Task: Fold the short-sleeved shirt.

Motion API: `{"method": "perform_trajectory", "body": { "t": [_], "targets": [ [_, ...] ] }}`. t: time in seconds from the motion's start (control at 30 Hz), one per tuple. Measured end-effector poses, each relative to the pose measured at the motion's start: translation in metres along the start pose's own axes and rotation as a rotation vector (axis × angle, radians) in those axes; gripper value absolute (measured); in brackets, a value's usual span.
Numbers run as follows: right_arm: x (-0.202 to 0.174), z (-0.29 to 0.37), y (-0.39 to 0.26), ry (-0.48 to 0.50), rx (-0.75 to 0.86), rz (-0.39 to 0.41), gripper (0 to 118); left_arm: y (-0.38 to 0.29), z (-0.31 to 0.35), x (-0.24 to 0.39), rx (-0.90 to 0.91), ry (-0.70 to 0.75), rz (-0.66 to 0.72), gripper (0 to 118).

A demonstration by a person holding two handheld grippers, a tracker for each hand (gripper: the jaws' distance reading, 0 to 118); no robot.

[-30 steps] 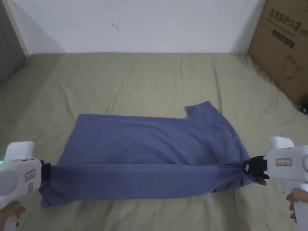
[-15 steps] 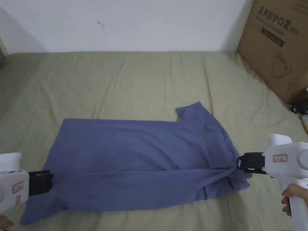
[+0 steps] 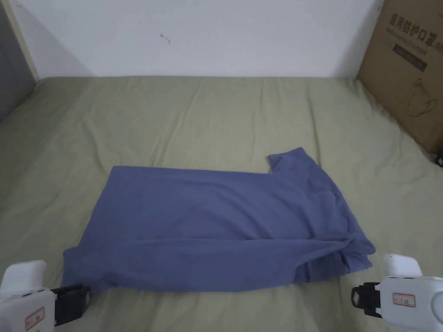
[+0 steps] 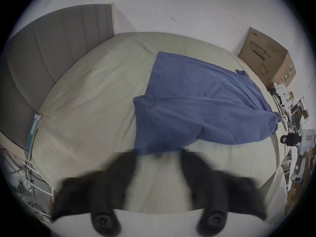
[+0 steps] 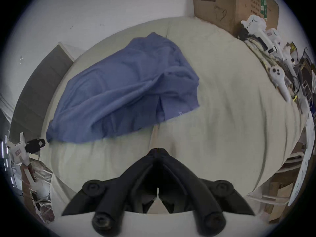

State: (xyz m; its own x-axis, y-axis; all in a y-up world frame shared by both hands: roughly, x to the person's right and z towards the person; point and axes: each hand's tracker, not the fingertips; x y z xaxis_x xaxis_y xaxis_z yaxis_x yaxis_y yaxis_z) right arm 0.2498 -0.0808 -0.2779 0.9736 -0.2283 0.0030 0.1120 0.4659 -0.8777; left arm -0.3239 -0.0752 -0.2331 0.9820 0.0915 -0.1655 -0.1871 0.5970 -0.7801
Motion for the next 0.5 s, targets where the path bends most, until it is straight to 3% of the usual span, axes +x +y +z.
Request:
{"method": "perform_trajectory", "body": {
  "t": [0.03,0.07,0.2,0.27,0.3,0.33,0.37,0.4,0.43,0.47,0.5],
  "targets": [
    [-0.001,-0.001,-0.001,0.002,0.002,-0.002,0,0.002,-0.006,-0.003,-0.009,-0.006,0.014,107],
    [-0.001,-0.002,-0.001,0.004,0.000,-0.003,0,0.006,-0.007,0.000,0.000,-0.002,0.026,113],
    [0.000,-0.005,0.002,-0.001,0.001,-0.006,0,0.015,-0.038,-0.001,-0.033,-0.016,0.058,110],
    [0.001,-0.003,0.004,-0.003,0.006,-0.013,0,0.013,-0.052,0.002,-0.094,-0.043,0.095,95],
    [0.002,-0.004,0.005,-0.005,0.010,-0.018,0,0.011,-0.058,0.006,-0.100,-0.038,0.084,93],
    [0.003,-0.004,0.005,-0.013,0.025,-0.027,1,0.010,-0.057,0.013,-0.085,0.031,0.030,86],
    [0.004,-0.003,0.007,-0.013,0.038,-0.035,8,0.011,-0.056,0.017,-0.076,0.043,-0.013,79],
    [0.006,-0.003,0.009,-0.012,0.045,-0.044,25,0.015,-0.052,0.018,-0.077,0.051,-0.023,67],
    [0.006,-0.004,0.013,-0.014,0.051,-0.056,52,0.018,-0.048,0.017,-0.064,0.048,-0.007,41],
    [0.008,-0.007,0.017,-0.006,0.054,-0.062,68,0.020,-0.043,0.017,-0.058,0.048,-0.007,18],
    [0.007,-0.007,0.022,-0.003,0.057,-0.064,70,0.024,-0.041,0.013,-0.052,0.020,0.000,7]
  ]
}}
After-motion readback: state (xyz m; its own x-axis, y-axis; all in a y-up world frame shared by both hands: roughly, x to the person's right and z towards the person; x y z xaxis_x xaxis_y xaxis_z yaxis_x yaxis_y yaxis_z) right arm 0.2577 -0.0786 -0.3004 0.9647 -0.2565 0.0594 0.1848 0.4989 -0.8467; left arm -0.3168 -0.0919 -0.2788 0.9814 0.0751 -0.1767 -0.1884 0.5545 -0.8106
